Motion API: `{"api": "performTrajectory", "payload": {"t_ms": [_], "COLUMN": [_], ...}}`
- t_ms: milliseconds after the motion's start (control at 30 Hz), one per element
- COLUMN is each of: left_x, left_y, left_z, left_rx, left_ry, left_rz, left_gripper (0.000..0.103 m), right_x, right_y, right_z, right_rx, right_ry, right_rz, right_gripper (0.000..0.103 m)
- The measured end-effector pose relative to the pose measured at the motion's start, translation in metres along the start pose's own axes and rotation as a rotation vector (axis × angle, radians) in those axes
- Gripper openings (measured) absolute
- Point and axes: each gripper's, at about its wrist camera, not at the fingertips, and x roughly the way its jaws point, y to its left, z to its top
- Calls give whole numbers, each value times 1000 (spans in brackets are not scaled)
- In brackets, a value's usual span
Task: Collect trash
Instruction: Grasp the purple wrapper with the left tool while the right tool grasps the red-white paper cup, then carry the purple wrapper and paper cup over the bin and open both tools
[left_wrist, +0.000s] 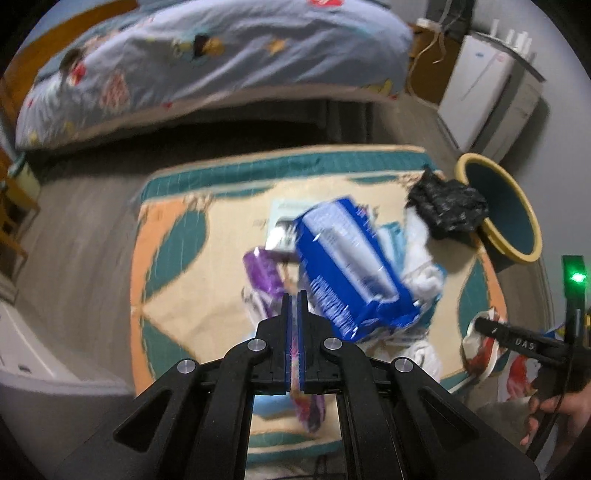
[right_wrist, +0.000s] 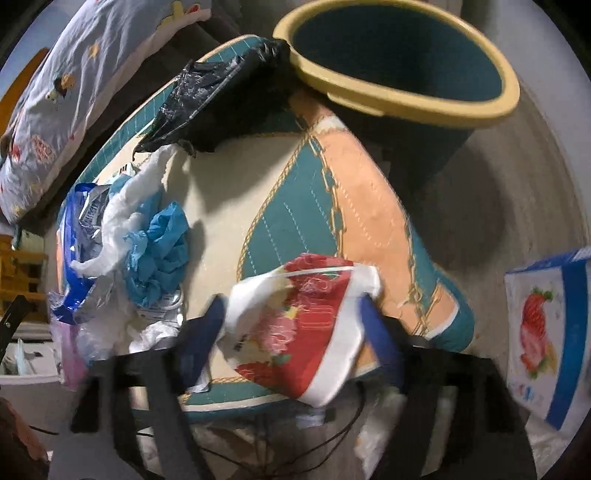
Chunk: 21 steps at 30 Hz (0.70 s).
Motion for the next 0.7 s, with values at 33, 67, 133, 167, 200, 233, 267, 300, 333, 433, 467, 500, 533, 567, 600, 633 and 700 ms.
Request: {"api": "performTrajectory", "payload": {"t_ms": [33, 67, 133, 167, 200, 233, 267, 300, 333, 433, 467, 500, 533, 567, 600, 633, 700], "left_x": [4, 8, 15, 18, 20, 23, 28, 31, 35, 38, 35, 29, 24, 18, 12, 2, -9], "left_y": [3, 5, 8, 7, 6, 4, 2, 0, -3, -9, -12, -14, -14, -13, -13, -12, -7], "left_z": [-2, -4, -8, -9, -10, -11, -13, -14, -16, -17, -16, -15, -12, -10, -8, -5, 0], "left_rx": [-14, -26, -48, -52, -47, -37, -23, -13, 4, 37, 57, 73, 75, 76, 78, 80, 57], "left_ry": [25, 46, 77, 86, 96, 107, 130, 144, 165, 181, 165, 139, 114, 85, 57, 12, -32], "left_rz": [-6, -13, -27, -37, -38, -38, -41, -41, -40, -52, -41, -32, -28, -20, -9, 11, 2], "left_gripper": [17, 26, 58, 59, 59, 59, 59, 54, 35, 5, 4, 4, 4, 4, 4, 4, 4], "right_x": [-2, -5, -9, -10, -11, -11, -13, -15, -17, -22, -23, -23, -25, -28, -31, -35, -41], "right_y": [1, 3, 7, 9, 8, 8, 9, 11, 14, 21, 22, 21, 21, 23, 22, 22, 25], "right_z": [0, 0, 1, 2, 2, 2, 3, 4, 5, 8, 9, 9, 9, 11, 11, 11, 12], "right_rx": [-7, -21, -35, -37, -34, -31, -29, -37, -51, -72, -73, -72, -74, -77, -80, -86, -83], "right_ry": [-4, -11, -27, -33, -34, -36, -42, -54, -65, -82, -85, -88, -94, -106, -114, -124, -134], "right_rz": [20, 28, 43, 47, 54, 57, 62, 73, 78, 106, 112, 116, 121, 131, 136, 146, 176], "right_gripper": [52, 44, 29, 25, 24, 23, 21, 19, 18, 16, 16, 15, 15, 14, 13, 12, 11]}}
